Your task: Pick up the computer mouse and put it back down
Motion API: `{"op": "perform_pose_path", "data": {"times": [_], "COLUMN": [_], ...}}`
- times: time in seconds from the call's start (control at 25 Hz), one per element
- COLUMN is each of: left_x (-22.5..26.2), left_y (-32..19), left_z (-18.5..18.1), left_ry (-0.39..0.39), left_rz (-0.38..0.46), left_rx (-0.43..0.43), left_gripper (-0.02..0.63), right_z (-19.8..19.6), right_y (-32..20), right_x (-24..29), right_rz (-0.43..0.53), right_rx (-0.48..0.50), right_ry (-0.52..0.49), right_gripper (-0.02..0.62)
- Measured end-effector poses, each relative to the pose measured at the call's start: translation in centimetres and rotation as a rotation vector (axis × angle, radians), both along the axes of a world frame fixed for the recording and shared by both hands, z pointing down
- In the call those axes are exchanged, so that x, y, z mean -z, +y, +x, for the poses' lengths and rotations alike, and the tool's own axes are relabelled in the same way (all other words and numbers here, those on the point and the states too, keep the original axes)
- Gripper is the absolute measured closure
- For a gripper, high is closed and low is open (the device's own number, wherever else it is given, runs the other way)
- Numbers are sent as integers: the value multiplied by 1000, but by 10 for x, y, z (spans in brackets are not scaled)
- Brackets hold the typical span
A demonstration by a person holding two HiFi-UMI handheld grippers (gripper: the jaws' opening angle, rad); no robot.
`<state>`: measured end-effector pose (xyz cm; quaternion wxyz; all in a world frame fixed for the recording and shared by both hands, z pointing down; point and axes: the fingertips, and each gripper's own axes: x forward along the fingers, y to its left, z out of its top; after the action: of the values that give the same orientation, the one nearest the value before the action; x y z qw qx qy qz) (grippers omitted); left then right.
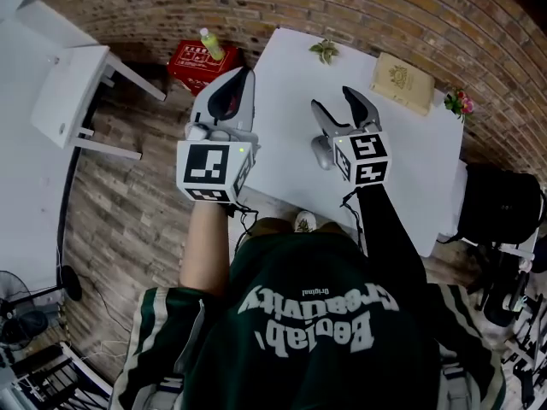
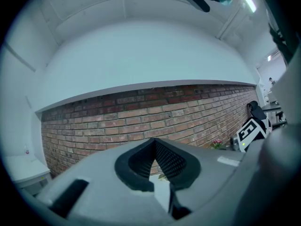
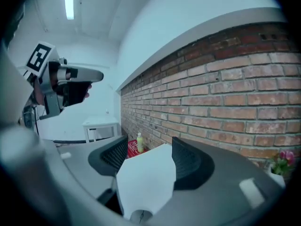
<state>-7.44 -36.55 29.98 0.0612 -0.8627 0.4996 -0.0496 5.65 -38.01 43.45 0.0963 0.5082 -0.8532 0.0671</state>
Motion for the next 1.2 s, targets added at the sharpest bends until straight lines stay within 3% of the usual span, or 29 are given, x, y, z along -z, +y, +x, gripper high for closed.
{"op": "perform_pose_path", "data": {"times": [0.48, 0.76, 1.04, 1.08, 1.12, 1.2], "left_x": [9, 11, 12, 11, 11, 10], "left_y": [0, 2, 1, 1, 1, 0], "left_z": [-3, -2, -3, -4, -4, -4], "left_ry": [-2, -1, -2, -1, -1, -1], "left_rz": [19, 22, 22, 22, 21, 20], "left_rx": [4, 1, 4, 5, 5, 5], "left_gripper": [606, 606, 606, 606, 606, 606], "right_z": [-7, -11, -14, -11, -8, -4], "right_y": [18, 22, 23, 24, 25, 26], "right_x": [109, 114, 116, 119, 123, 128], "right_rz": [228, 233, 254, 273, 295, 323], "right_rx": [36, 61, 54, 33, 12, -4], "right_ry": [-42, -71, -40, -37, -34, -28], "right_gripper": [295, 310, 416, 462, 579, 581]}}
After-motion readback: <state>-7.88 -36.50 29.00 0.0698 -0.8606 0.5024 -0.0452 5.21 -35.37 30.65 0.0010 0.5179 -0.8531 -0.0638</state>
